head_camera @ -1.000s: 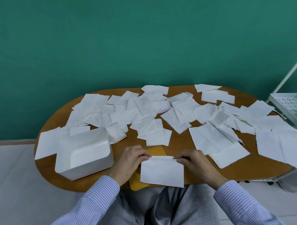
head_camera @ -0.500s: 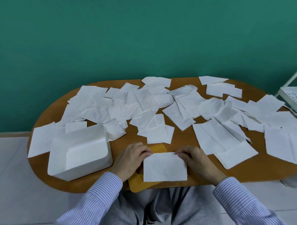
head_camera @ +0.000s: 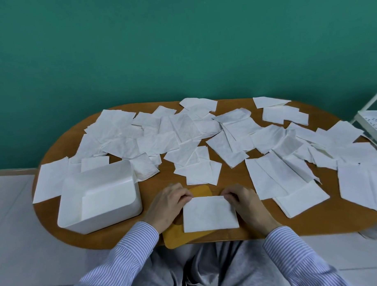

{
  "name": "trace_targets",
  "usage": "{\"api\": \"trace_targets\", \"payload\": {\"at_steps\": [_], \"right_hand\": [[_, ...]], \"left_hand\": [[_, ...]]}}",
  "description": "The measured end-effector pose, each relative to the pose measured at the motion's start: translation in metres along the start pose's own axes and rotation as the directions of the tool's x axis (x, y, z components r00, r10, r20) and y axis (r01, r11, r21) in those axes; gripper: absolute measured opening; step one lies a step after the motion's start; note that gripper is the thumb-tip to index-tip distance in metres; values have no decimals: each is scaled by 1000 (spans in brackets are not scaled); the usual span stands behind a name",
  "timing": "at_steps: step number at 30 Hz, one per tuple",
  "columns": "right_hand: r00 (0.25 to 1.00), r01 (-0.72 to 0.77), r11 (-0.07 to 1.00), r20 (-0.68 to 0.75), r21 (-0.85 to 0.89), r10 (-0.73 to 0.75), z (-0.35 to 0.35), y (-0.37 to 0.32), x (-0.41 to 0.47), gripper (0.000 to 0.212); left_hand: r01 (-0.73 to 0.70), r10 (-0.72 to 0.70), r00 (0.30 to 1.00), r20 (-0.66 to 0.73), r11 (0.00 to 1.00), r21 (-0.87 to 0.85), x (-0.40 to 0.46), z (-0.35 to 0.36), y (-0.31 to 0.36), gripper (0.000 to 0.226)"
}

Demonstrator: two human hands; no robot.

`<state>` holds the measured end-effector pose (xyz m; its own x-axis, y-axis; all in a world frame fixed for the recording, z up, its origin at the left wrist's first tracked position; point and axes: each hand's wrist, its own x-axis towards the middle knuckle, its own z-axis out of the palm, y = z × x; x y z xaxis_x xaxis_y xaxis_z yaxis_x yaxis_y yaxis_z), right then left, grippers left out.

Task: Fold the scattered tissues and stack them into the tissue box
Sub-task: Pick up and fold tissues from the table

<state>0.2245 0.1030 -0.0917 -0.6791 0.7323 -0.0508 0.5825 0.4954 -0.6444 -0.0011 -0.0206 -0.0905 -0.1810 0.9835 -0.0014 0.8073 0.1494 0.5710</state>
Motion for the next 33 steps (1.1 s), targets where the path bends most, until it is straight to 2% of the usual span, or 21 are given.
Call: {"api": "trace_targets", "payload": {"at_steps": [5,8,10,17,23,29,33], "right_hand": [[993,89,987,-66,-132,-98,5,6,-3,18],[984,155,948,-41,-278,-173,7,7,-5,29],[982,173,934,-15,-313,-187,8,7,-6,29],[984,172,948,92,-269,-152,0,-3,9,13],[974,159,966,194,-205,-119,-4,-7,18,21],[972,188,948,187,-255,-143,-7,-7,17,3],[971,190,949,194,-251,-143,-8,-10,11,8]], "left_hand": [[-4,4,1000,-28,1000,-14,-3,2,1,22],[-18,18,1000,-12,1000,-5,-5,2,1,24],[-26,26,1000,-1,1000,10,-5,3,1,26],[-36,36,999,-3,999,-5,0,2,3,14],[-38,38,999,35,999,-22,3,-1,3,16],[-61,60,997,41,998,21,0,-1,2,15],[-101,99,995,29,992,72,-4,-2,4,12]]}}
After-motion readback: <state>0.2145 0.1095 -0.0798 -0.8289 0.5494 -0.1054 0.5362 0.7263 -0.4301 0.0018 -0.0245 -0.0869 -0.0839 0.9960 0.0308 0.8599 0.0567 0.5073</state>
